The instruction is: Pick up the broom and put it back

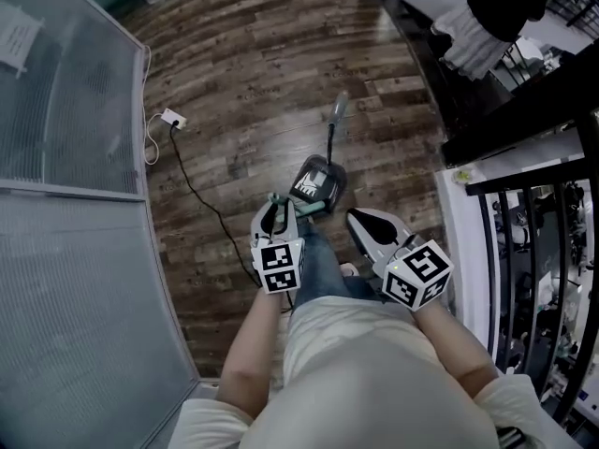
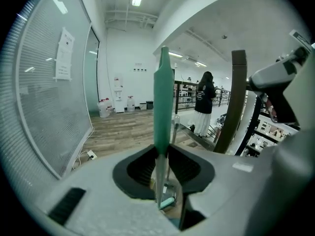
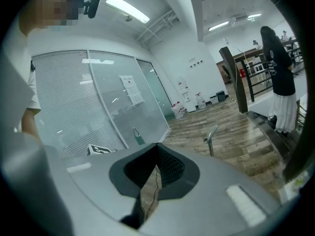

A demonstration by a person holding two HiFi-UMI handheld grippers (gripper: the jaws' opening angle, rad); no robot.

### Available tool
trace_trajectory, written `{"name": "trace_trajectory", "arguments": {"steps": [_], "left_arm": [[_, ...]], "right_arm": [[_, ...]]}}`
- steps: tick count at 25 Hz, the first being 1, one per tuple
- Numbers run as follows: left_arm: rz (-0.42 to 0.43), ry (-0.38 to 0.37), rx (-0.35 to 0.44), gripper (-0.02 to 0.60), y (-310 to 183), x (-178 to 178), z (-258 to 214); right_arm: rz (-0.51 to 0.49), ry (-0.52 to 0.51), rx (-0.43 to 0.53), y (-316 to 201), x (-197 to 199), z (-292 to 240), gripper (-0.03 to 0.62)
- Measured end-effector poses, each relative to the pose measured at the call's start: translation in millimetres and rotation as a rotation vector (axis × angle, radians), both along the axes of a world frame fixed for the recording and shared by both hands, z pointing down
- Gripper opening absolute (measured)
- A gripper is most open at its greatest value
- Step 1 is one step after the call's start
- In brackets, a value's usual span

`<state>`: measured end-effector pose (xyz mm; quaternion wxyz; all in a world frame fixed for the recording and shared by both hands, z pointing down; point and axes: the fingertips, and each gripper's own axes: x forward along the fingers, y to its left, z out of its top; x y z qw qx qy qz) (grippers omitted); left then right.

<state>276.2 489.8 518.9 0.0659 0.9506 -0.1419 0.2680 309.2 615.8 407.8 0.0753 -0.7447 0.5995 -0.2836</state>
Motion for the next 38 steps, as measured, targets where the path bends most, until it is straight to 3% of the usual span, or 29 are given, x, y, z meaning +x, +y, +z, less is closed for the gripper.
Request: {"name": "trace_trajectory", "arguments": {"steps": [19, 38], "left_arm": [[-0.142, 0.134, 0.058, 0.086, 28, -49, -78], [-0.349, 0.18, 0.097, 0.086, 32, -141, -113]], "right_arm": [[-0.124, 0.08, 0.075, 30, -25, -35, 0.006], [-0.323, 0.063, 0.12, 28, -87, -47, 0.006]]}}
